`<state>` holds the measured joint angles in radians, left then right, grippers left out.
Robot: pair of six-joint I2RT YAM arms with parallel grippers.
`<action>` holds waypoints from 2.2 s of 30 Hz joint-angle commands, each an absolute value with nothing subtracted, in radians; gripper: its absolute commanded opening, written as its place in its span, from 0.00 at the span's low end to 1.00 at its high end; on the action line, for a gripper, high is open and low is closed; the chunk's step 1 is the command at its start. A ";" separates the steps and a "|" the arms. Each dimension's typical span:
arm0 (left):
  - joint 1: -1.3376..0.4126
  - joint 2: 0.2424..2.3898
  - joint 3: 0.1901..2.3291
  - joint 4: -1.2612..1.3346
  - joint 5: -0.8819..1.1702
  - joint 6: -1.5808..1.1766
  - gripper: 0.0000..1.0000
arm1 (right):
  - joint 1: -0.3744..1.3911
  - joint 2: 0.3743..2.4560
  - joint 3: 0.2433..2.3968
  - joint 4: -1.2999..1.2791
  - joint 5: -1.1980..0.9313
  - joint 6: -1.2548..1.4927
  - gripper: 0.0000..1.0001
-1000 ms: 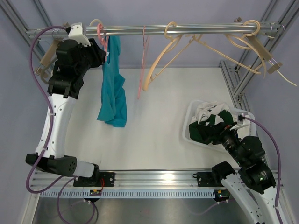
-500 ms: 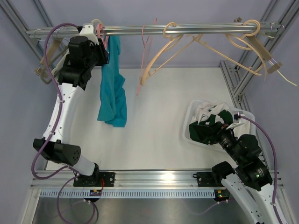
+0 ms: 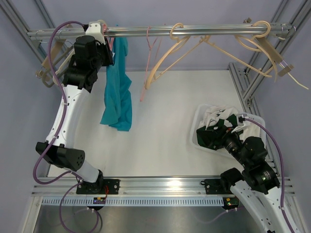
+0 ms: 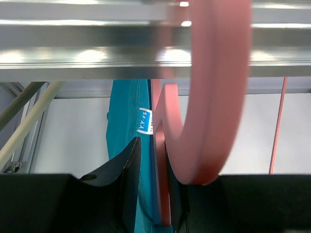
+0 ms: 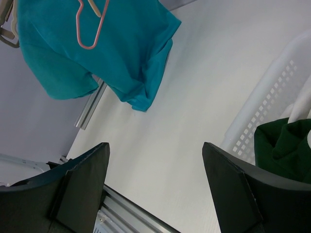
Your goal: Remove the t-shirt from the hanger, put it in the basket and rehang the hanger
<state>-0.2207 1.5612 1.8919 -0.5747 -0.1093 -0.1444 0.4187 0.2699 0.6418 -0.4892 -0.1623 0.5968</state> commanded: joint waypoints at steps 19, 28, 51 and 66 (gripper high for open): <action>-0.255 1.522 1.968 -0.489 -0.167 -0.123 0.00 | 0.417 0.305 0.661 -0.410 -0.296 0.595 0.84; -0.255 1.398 1.895 -0.393 -0.164 -0.156 0.00 | 0.419 0.373 0.629 -0.288 -0.408 0.630 0.88; -0.255 0.859 1.243 -0.255 -0.094 -0.347 0.00 | 1.244 0.964 0.799 0.106 0.213 0.453 0.89; -0.255 0.368 1.054 -0.526 -0.054 -0.572 0.00 | 1.552 1.607 1.342 0.212 0.143 0.224 1.00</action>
